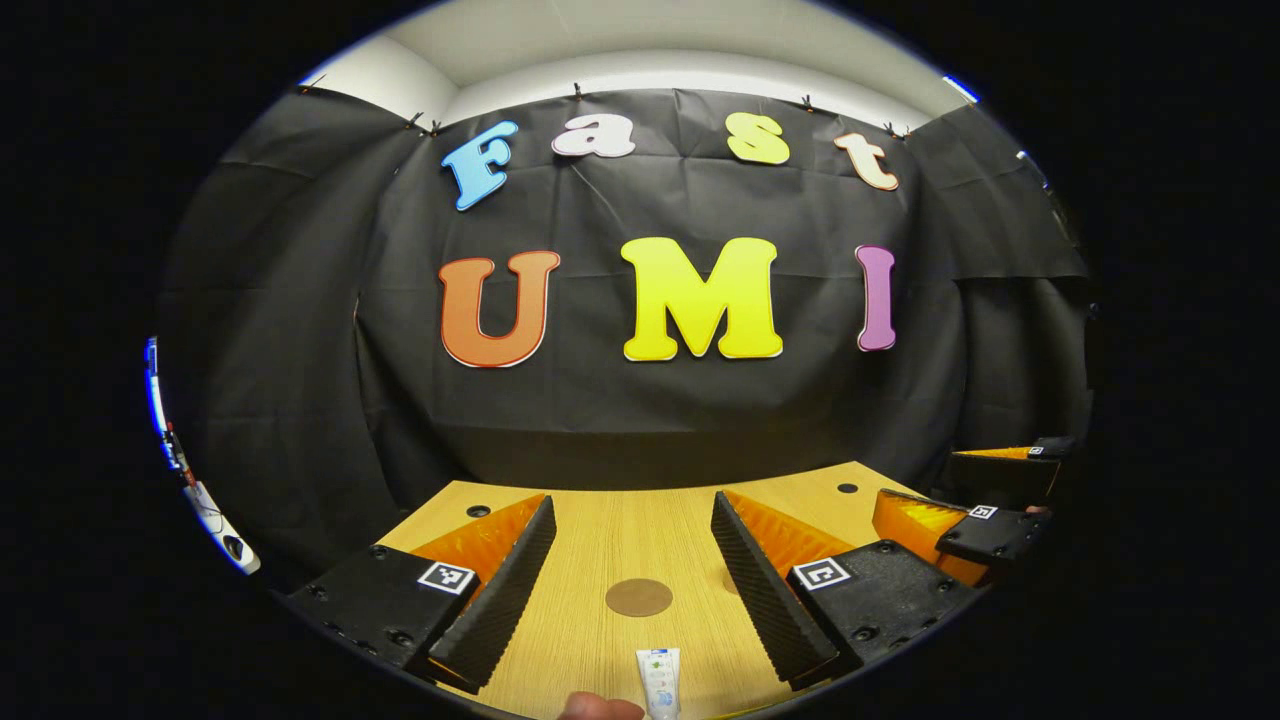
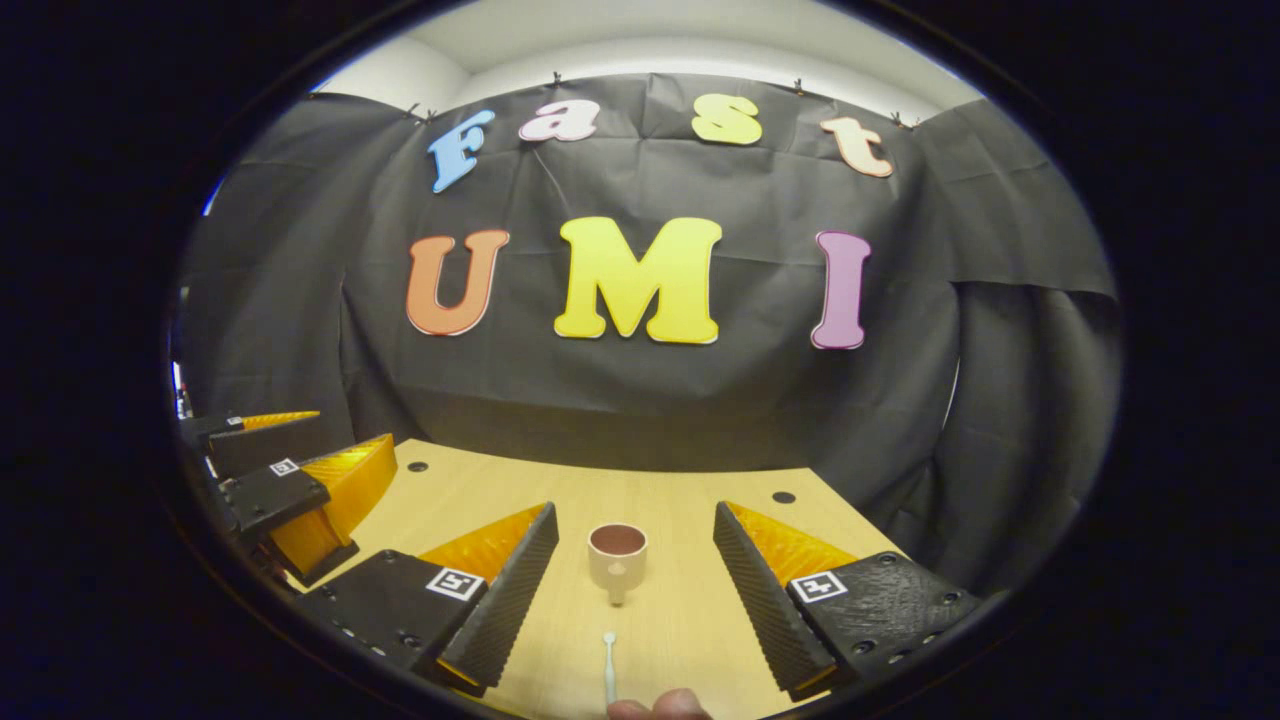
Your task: Put the toothbrush and toothpaste on the desktop into the cup, then pick up the cup and place it on the coaster on the desktop.
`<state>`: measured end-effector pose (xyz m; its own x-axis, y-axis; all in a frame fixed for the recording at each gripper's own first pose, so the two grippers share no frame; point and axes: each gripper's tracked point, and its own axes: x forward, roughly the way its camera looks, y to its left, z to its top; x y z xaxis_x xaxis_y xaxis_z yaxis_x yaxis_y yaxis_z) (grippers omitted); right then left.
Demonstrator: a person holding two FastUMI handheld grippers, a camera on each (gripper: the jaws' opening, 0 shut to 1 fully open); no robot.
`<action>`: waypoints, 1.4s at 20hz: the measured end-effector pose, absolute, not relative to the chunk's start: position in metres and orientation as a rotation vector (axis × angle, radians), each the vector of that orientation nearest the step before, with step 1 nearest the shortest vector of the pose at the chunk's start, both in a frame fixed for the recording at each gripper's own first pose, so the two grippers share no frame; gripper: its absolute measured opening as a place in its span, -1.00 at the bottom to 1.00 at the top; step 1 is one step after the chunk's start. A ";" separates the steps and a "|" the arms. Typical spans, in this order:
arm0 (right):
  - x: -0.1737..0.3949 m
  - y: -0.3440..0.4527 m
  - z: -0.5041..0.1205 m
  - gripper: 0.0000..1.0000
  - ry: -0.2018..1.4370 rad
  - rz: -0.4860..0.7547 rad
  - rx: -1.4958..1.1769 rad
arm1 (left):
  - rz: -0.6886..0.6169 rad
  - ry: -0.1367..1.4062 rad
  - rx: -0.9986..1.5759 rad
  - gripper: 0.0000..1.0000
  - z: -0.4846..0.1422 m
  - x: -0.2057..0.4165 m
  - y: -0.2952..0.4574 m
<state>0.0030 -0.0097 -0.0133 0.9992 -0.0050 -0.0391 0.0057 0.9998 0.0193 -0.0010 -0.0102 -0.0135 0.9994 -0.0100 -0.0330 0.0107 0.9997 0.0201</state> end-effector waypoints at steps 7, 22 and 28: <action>0.007 -0.005 -0.065 0.88 0.186 0.029 0.023 | -0.025 0.131 0.012 0.99 -0.053 -0.011 -0.016; 0.036 0.013 -0.245 0.92 0.674 0.080 -0.002 | -0.023 0.397 -0.002 0.99 -0.151 -0.057 -0.018; 0.057 0.016 -0.275 0.87 0.700 0.095 -0.044 | 0.000 0.433 0.001 1.00 -0.165 -0.065 -0.013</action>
<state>0.0566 0.0165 -0.2753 0.7609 0.0727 -0.6447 -0.1023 0.9947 -0.0086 -0.0648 -0.0133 -0.1649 0.9078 -0.0003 -0.4195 0.0005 1.0000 0.0004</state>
